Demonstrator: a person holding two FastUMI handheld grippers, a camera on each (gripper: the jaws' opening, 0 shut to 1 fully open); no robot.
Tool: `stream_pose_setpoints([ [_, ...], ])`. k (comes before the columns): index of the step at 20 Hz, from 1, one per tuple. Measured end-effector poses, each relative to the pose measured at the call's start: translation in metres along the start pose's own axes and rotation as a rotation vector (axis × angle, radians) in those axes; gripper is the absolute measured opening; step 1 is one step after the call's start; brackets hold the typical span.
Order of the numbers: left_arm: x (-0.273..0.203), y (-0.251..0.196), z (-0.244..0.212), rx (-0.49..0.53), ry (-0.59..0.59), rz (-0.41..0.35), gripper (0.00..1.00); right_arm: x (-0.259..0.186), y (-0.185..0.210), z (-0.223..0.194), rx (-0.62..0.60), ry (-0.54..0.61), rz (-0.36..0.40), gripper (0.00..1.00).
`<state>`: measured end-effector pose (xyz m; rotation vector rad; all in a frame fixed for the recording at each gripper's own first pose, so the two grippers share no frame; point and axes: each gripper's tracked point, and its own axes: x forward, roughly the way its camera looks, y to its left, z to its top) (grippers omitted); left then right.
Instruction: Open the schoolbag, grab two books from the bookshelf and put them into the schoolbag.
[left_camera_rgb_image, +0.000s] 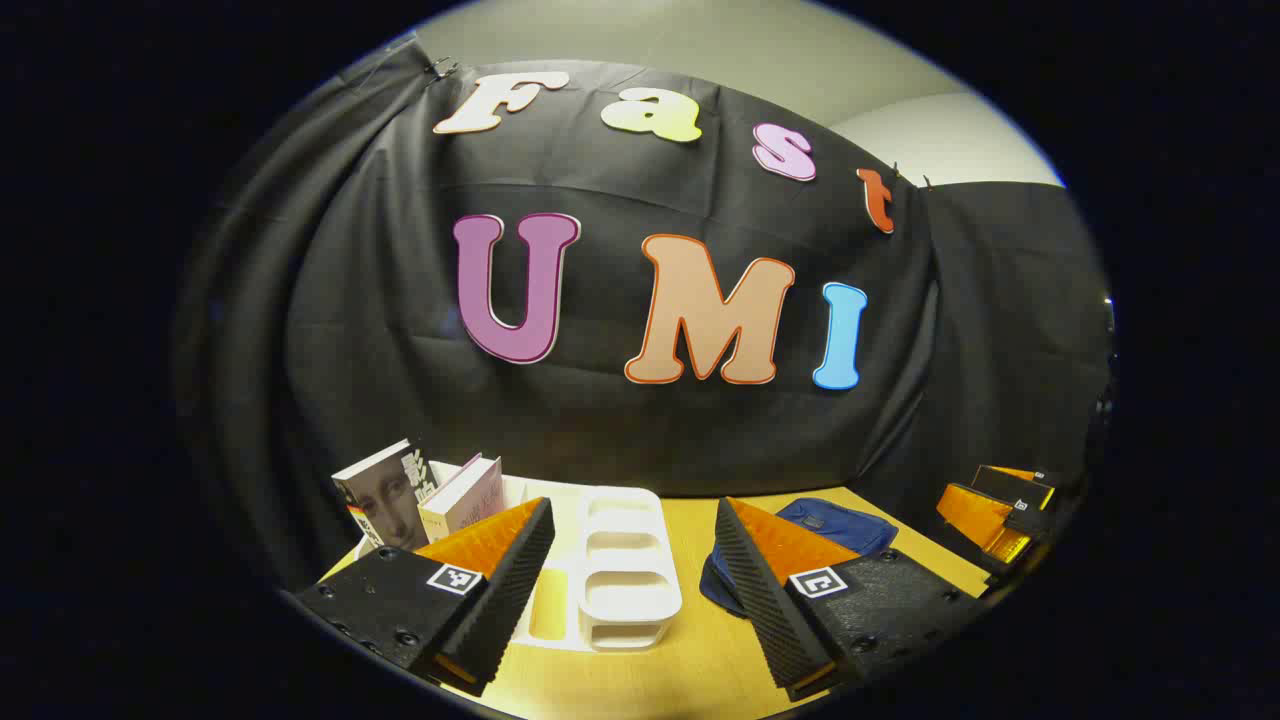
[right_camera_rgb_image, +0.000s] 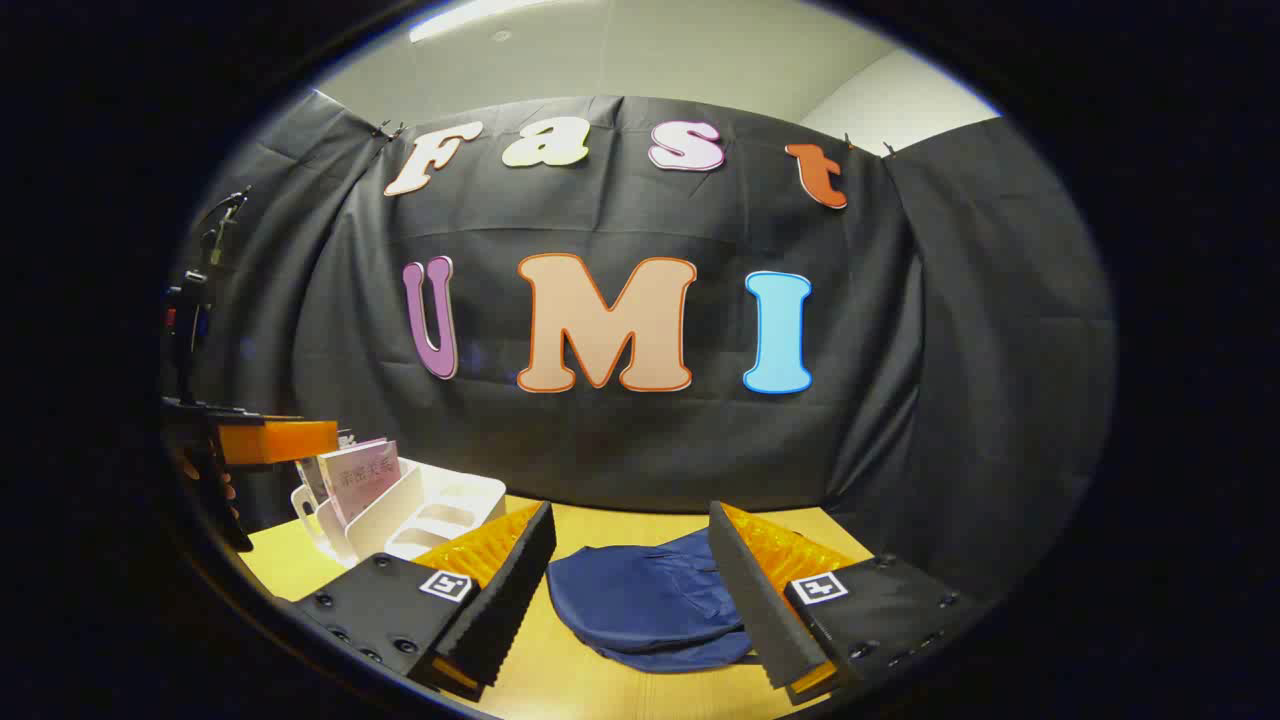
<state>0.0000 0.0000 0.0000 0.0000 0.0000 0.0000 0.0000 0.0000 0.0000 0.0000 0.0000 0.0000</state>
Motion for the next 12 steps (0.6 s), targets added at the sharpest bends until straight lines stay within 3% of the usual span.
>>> stream_pose_setpoints([
  [12,-0.003,-0.011,-0.006,-0.026,0.009,0.012,0.95,-0.001,-0.012,-0.001,-0.004,0.012,-0.002,0.94],
])
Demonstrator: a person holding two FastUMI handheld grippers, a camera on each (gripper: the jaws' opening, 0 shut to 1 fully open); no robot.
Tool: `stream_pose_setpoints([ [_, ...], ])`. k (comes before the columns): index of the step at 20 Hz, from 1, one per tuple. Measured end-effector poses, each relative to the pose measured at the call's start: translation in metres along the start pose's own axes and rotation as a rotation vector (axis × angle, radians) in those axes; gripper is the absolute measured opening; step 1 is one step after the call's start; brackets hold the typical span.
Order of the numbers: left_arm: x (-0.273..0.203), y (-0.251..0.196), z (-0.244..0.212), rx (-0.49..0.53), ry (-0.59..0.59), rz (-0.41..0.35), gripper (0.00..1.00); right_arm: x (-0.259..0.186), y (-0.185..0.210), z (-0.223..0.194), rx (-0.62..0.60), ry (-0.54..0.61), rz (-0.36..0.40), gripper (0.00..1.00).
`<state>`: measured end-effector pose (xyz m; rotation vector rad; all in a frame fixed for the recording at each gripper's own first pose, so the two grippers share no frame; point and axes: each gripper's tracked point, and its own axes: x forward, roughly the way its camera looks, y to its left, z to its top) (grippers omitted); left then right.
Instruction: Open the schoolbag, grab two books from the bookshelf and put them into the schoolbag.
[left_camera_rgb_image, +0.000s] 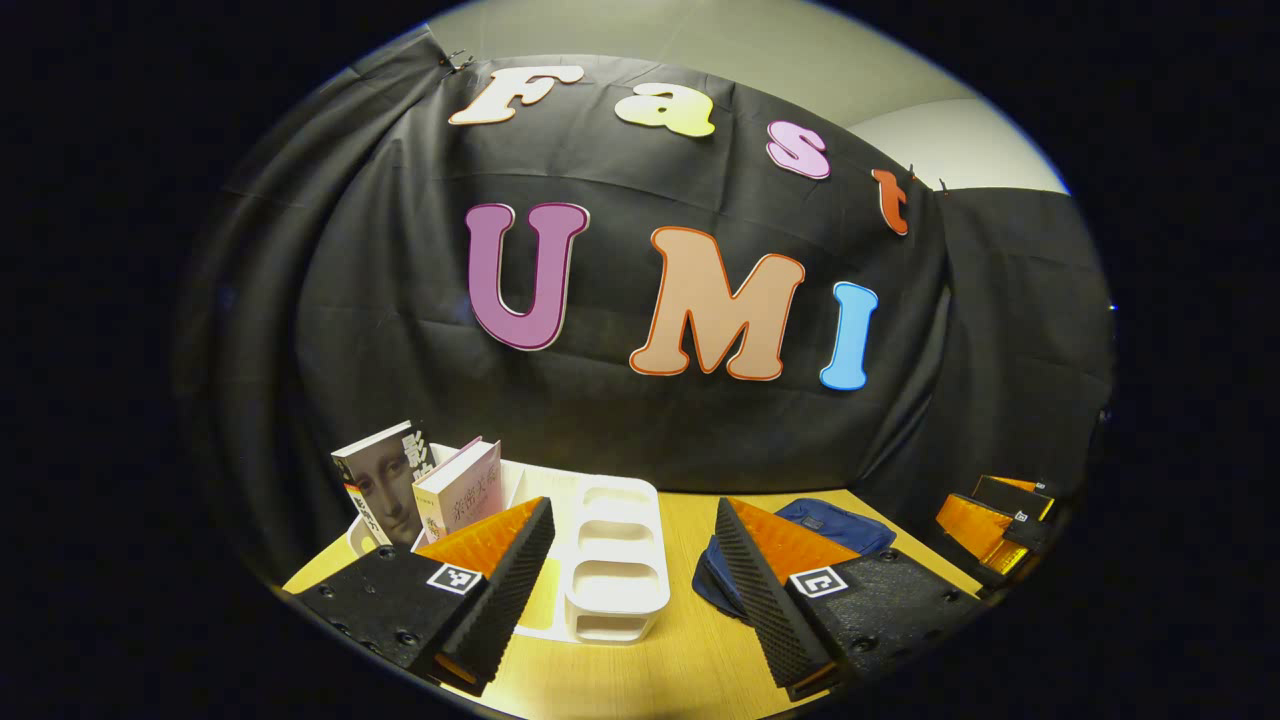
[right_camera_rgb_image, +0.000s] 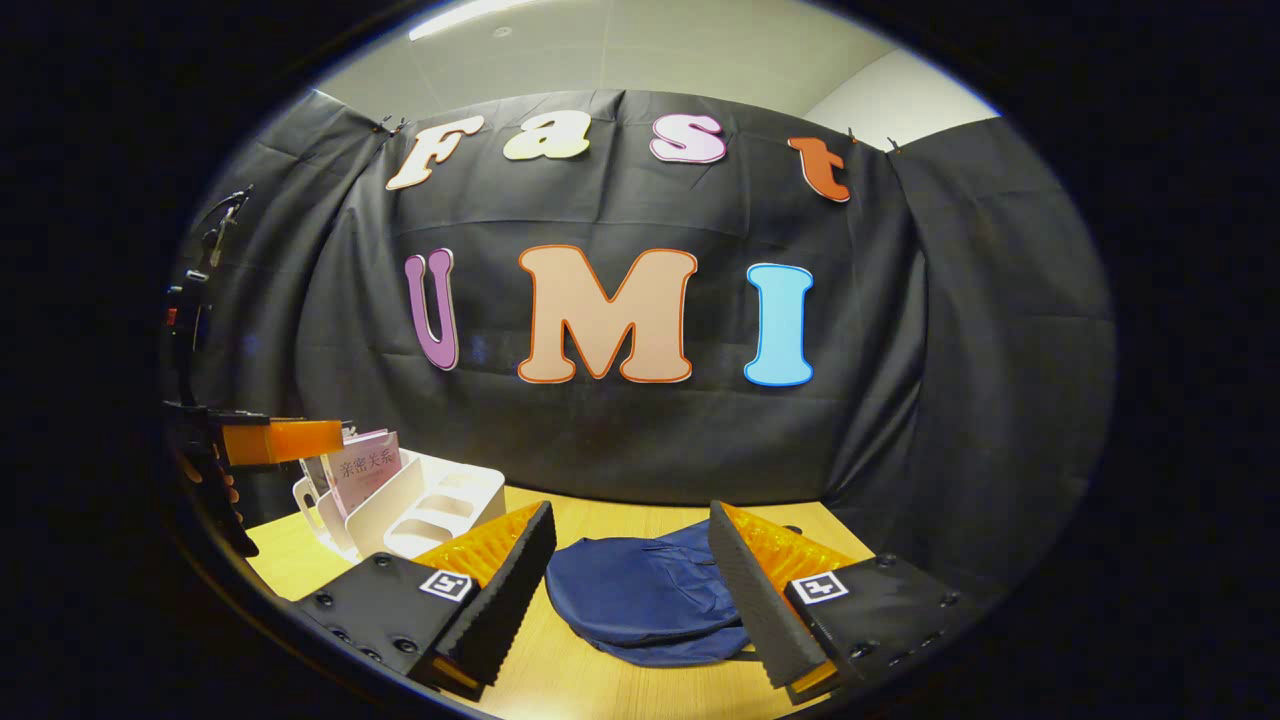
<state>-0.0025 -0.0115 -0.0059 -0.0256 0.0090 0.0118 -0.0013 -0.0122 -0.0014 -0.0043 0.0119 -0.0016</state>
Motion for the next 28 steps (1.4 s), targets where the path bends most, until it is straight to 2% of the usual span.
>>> stream_pose_setpoints([
  [5,0.003,-0.004,0.000,0.012,0.005,-0.004,0.95,0.005,-0.004,-0.002,-0.006,0.007,0.008,0.94],
  [11,0.002,-0.006,-0.003,0.024,0.013,-0.004,0.95,0.005,-0.004,-0.005,-0.013,0.015,0.013,1.00],
  [17,-0.003,-0.001,-0.009,0.024,0.032,0.011,0.95,0.005,-0.002,-0.012,-0.032,0.027,0.022,0.94],
  [20,-0.005,0.002,-0.011,0.021,0.041,0.021,0.95,0.006,-0.002,-0.019,-0.084,0.036,0.026,1.00],
  [24,-0.006,0.008,-0.013,0.026,0.048,0.032,0.95,0.008,-0.004,-0.035,-0.177,0.049,0.041,0.94],
  [25,-0.006,0.009,-0.014,0.027,0.049,0.035,0.95,0.009,-0.003,-0.040,-0.208,0.054,0.050,1.00],
  [28,-0.006,0.012,-0.015,0.033,0.059,0.044,0.95,0.016,-0.007,-0.062,-0.322,0.073,0.062,0.97],
])
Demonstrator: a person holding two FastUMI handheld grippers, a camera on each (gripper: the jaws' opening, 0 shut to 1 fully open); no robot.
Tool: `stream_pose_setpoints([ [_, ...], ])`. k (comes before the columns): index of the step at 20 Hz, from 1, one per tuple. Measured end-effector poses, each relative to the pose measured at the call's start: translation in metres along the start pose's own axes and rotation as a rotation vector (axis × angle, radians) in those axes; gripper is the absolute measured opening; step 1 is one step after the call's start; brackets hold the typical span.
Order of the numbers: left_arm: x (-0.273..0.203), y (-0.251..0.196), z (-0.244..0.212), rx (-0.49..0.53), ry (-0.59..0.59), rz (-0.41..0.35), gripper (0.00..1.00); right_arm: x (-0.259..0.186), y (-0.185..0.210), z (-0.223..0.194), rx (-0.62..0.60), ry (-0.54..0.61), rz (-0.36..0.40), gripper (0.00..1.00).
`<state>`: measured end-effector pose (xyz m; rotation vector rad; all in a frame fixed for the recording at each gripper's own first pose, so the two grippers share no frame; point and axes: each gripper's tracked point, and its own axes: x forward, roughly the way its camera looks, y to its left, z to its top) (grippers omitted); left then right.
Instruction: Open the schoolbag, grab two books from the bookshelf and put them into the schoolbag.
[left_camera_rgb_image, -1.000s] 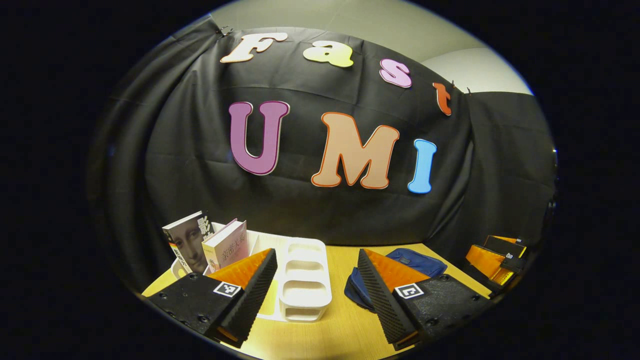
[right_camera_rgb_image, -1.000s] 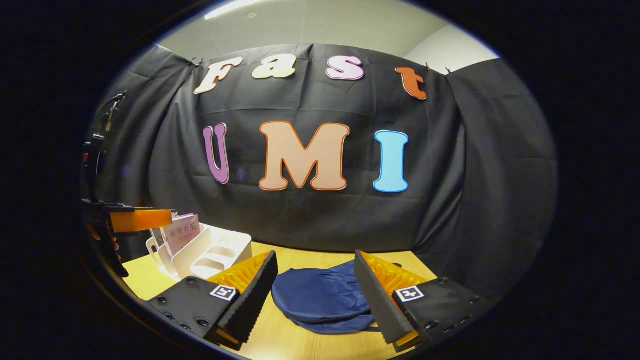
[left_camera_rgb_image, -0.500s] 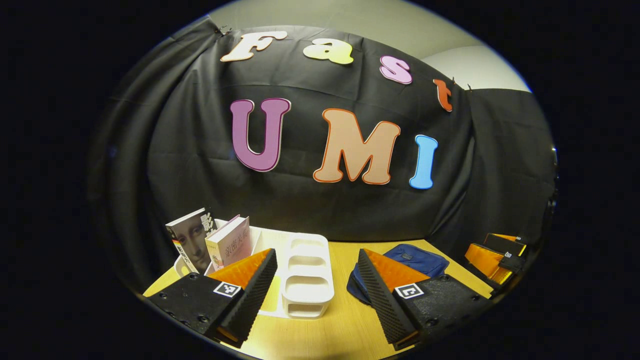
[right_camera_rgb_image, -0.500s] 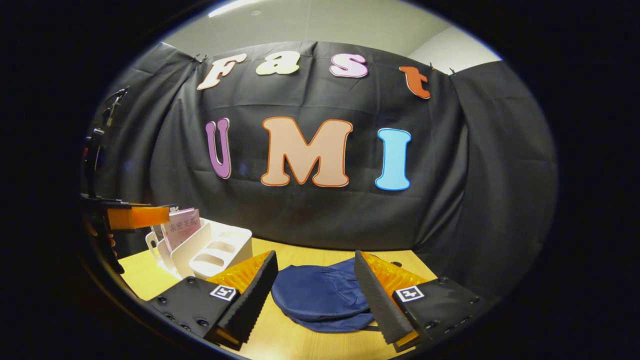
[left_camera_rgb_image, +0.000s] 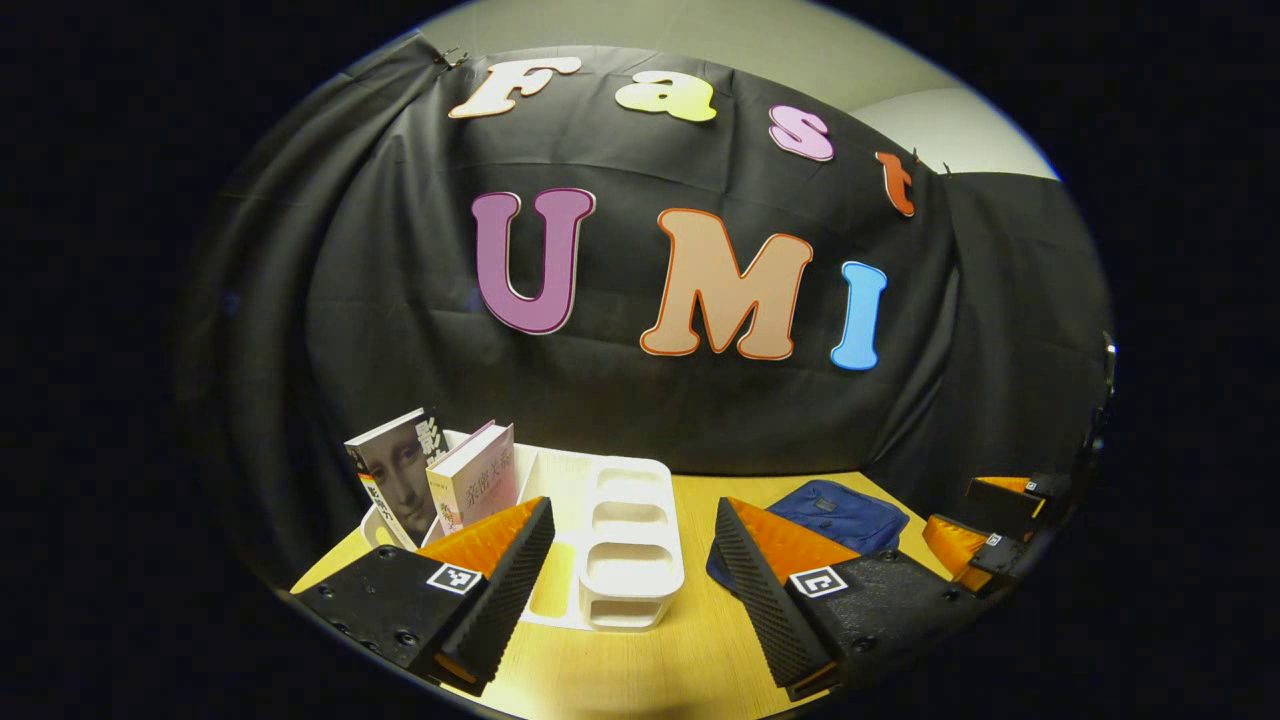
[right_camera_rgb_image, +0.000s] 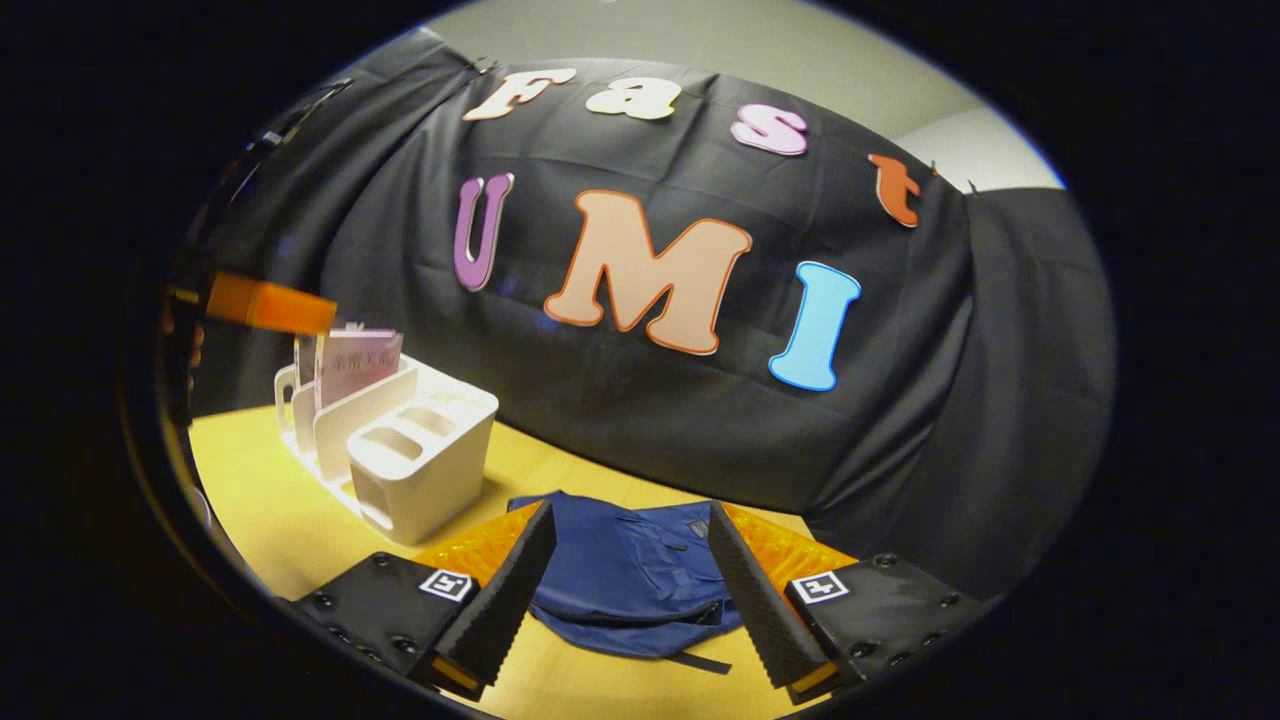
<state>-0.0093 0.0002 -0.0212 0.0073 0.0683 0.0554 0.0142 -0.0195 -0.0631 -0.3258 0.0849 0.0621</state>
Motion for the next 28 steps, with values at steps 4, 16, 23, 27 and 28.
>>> stream_pose_setpoints([
  [4,0.000,0.003,0.000,0.023,0.003,0.012,0.95,0.009,0.002,-0.027,-0.160,0.017,0.004,0.94],
  [16,-0.003,0.023,-0.002,0.052,0.020,0.088,0.95,0.033,0.006,-0.124,-0.587,0.102,0.049,0.92],
  [23,-0.009,0.037,-0.004,0.059,0.027,0.135,0.95,0.060,0.010,-0.162,-0.768,0.150,0.074,0.90],
  [27,-0.011,0.043,-0.005,0.060,0.034,0.154,0.95,0.070,0.016,-0.180,-0.840,0.169,0.087,0.90],
  [28,-0.012,0.044,-0.007,0.056,0.038,0.161,0.95,0.075,0.017,-0.185,-0.854,0.172,0.093,0.90],
])
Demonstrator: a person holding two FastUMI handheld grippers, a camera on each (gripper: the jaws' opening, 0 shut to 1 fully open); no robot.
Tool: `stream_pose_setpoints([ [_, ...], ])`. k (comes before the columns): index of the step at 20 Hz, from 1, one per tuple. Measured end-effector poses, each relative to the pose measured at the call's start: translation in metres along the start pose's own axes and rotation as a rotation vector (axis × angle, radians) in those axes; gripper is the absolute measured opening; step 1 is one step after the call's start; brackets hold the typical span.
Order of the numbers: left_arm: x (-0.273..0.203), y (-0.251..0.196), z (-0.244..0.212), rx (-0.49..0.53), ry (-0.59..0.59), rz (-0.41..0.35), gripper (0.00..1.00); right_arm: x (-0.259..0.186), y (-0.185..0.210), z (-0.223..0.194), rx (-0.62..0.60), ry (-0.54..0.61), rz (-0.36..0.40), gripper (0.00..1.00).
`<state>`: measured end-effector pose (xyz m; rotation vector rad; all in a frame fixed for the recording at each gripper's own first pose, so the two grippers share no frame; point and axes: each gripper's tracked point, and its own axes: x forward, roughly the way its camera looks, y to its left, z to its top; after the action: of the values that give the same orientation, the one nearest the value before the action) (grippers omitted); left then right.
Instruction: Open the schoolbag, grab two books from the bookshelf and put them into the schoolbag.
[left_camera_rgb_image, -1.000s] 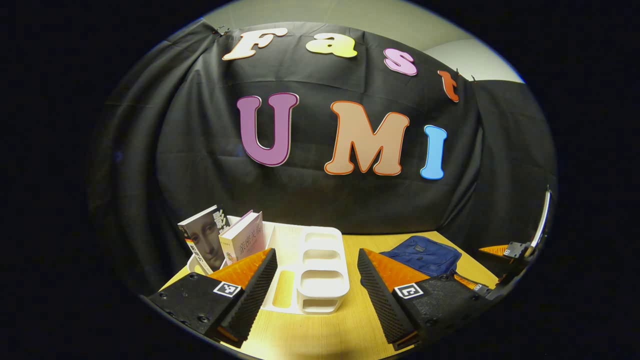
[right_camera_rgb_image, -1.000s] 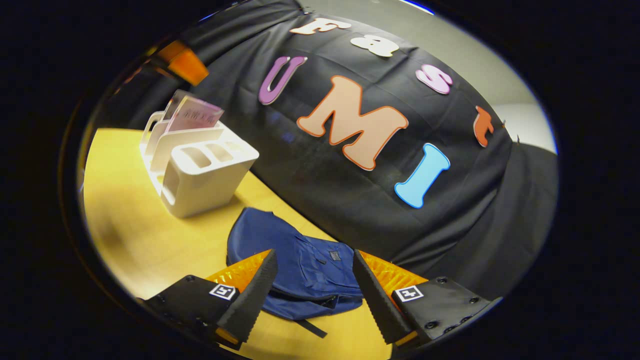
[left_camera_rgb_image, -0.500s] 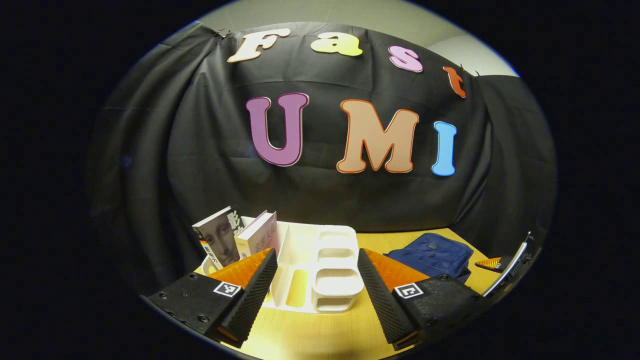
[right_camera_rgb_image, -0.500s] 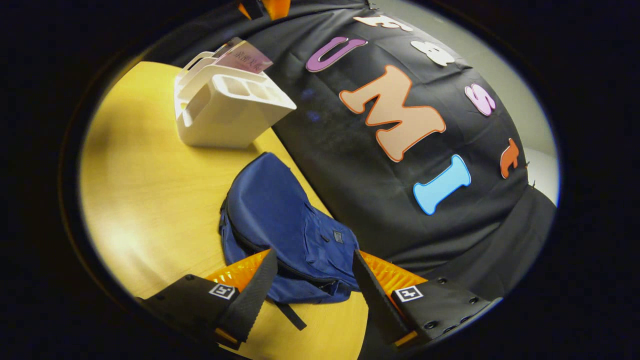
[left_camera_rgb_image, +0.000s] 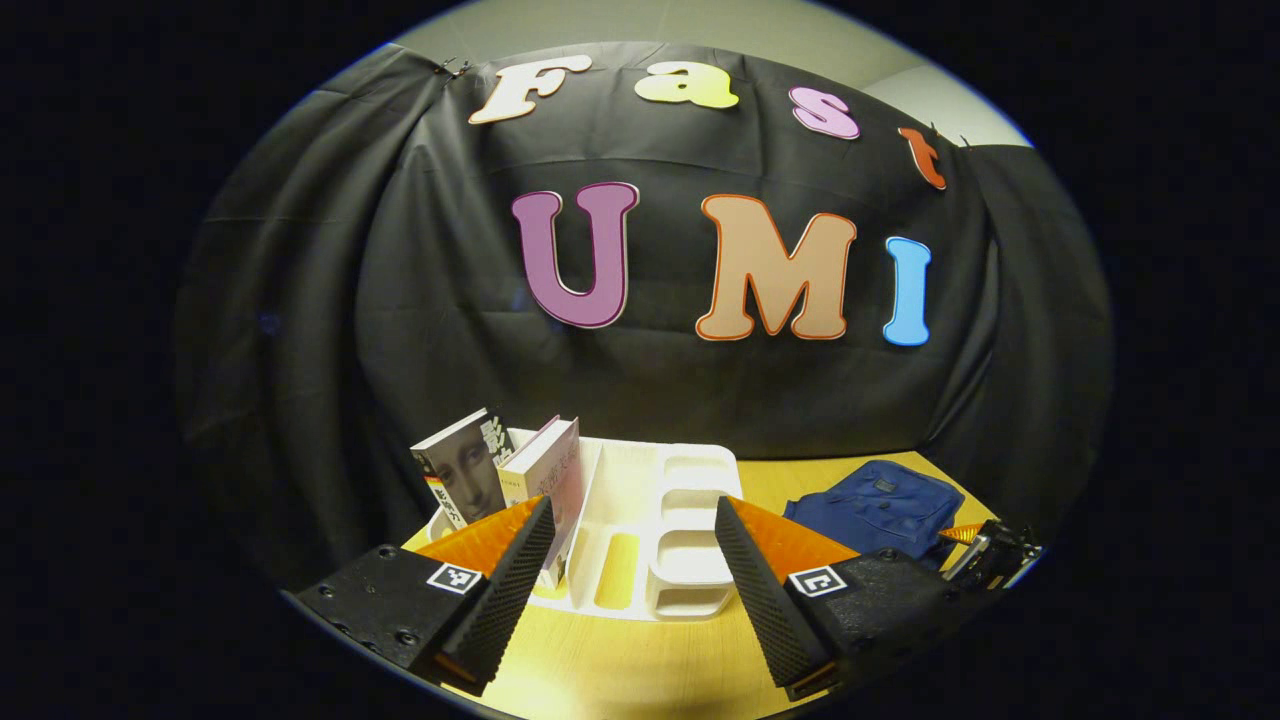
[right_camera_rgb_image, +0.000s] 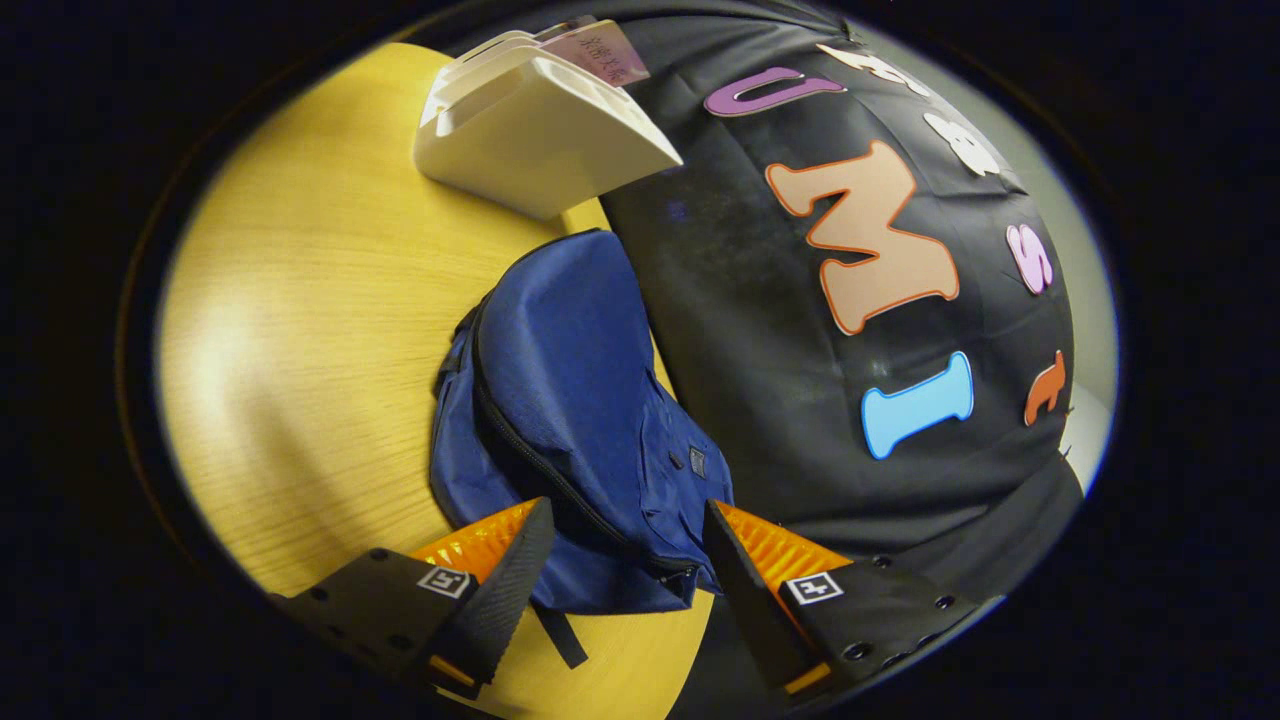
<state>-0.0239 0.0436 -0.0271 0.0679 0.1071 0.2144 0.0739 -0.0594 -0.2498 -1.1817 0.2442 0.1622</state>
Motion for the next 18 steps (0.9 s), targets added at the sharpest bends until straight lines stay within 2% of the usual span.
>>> stream_pose_setpoints([
  [3,-0.002,0.005,-0.005,-0.007,0.017,0.021,0.95,0.011,-0.004,0.002,-0.018,-0.001,-0.009,0.90],
  [5,-0.002,0.010,-0.007,-0.011,0.024,0.035,0.92,0.025,-0.012,0.001,0.008,0.022,-0.022,0.97],
  [6,-0.002,0.011,-0.009,-0.010,0.027,0.042,0.95,0.029,-0.012,-0.001,0.019,0.033,-0.020,1.00],
  [7,-0.002,0.013,-0.008,-0.008,0.028,0.046,0.95,0.034,-0.016,-0.003,0.033,0.046,-0.030,0.89],
  [11,-0.003,0.017,-0.009,-0.006,0.030,0.063,0.95,0.045,-0.018,-0.001,0.084,0.061,-0.051,0.87],
  [12,-0.003,0.018,-0.010,-0.009,0.032,0.064,0.95,0.050,-0.017,0.000,0.094,0.059,-0.051,0.92],
  [16,-0.003,0.020,-0.013,-0.012,0.042,0.078,0.95,0.070,-0.013,0.012,0.119,0.042,-0.053,0.54],
  [18,-0.004,0.022,-0.013,-0.012,0.044,0.084,0.95,0.078,-0.005,0.013,0.111,0.045,-0.029,0.35],
])
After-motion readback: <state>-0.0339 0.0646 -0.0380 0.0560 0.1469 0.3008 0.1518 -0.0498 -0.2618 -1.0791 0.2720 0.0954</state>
